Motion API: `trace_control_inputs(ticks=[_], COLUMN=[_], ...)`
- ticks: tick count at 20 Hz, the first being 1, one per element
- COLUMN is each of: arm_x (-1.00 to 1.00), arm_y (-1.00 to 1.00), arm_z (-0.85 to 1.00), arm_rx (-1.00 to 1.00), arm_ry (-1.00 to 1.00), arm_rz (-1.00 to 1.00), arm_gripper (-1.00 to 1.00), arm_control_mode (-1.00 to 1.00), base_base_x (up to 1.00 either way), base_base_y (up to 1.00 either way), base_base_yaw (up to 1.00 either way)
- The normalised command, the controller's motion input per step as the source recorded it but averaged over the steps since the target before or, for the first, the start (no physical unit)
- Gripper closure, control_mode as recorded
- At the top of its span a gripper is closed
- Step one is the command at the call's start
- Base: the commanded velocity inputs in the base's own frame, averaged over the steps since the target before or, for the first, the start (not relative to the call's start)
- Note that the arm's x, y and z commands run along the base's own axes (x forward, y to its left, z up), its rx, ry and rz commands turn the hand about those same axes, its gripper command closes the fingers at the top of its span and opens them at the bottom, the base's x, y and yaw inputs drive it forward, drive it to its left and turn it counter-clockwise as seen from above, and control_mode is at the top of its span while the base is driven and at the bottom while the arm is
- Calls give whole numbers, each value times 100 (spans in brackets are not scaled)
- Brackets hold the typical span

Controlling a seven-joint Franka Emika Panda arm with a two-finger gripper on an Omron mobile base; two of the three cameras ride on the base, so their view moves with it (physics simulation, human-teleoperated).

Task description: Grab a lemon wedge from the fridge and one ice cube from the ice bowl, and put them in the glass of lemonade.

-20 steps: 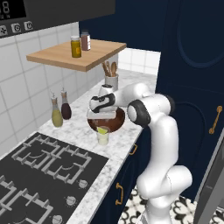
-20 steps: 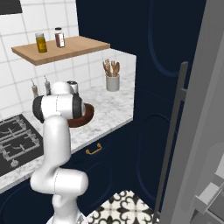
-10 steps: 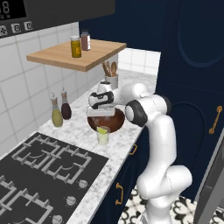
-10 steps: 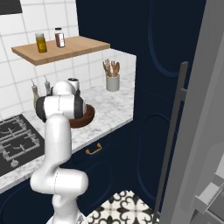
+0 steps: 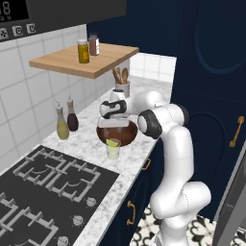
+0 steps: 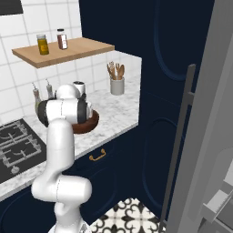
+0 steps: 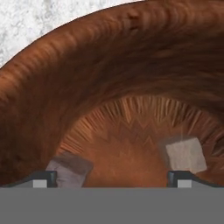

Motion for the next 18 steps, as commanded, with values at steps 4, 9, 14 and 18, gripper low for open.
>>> trace_control_inputs(ticks=[4,9,14,18], arm_x=[-32,-41,0,6], arm_y=[-1,0,0,3], arm_z=[-14,-3,-22,-14], arm_rx=[1,3,0,0], arm_ry=[-15,-19,-14,-13], arm_rz=[0,1,0,2], arm_gripper=[-100,-100,-100,-100], arm_control_mode=[-100,-100,-100,-100], base_base_x=[0,0,0,0], base_base_y=[0,0,0,0], base_base_yaw=[0,0,0,0])
